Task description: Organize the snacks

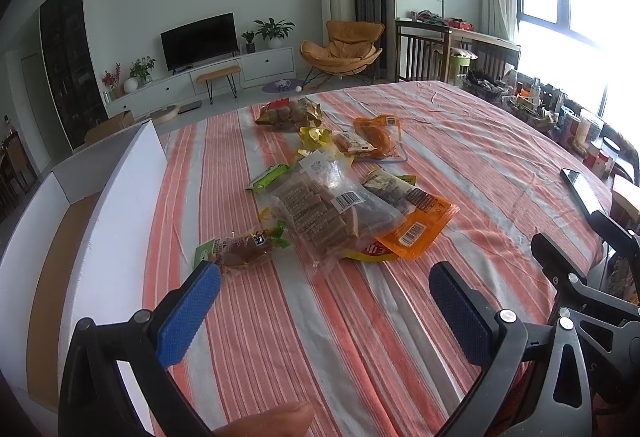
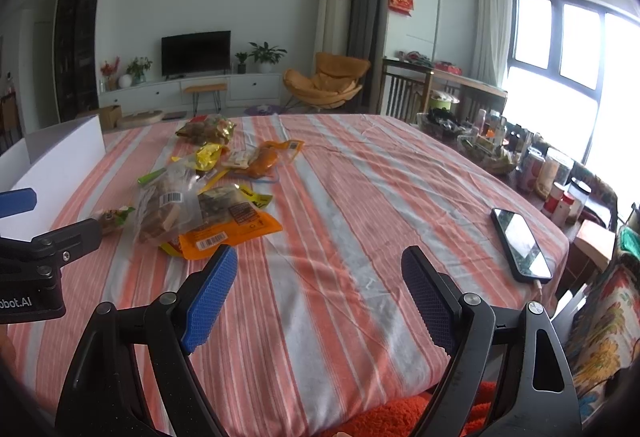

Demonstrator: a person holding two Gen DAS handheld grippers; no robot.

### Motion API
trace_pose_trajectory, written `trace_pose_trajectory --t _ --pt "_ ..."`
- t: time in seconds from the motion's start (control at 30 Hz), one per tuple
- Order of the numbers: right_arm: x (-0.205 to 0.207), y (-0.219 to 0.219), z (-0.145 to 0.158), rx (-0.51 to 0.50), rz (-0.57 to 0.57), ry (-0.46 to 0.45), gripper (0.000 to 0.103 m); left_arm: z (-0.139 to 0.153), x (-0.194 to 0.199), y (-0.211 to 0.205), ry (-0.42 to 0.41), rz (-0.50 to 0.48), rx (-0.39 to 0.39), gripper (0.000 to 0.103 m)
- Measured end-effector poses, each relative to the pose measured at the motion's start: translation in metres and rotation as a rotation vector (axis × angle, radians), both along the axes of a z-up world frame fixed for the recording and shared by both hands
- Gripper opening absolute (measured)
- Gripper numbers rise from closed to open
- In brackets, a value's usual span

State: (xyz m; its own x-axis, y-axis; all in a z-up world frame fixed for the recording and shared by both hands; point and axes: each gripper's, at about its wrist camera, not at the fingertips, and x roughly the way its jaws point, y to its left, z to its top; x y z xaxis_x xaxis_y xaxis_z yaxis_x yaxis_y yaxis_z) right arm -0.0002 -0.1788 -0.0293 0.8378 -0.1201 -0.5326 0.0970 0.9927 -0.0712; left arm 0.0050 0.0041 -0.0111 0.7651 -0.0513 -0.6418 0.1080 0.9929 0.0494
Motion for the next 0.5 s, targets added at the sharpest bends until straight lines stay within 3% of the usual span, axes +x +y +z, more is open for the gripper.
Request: trace_pose_trajectory --t 0.5 --pt "0.0002 0.001 -0.0004 0.007 -0.001 0.003 0.087 -0.0046 0.0011 0.0006 0.013 -0.002 -0.006 0.103"
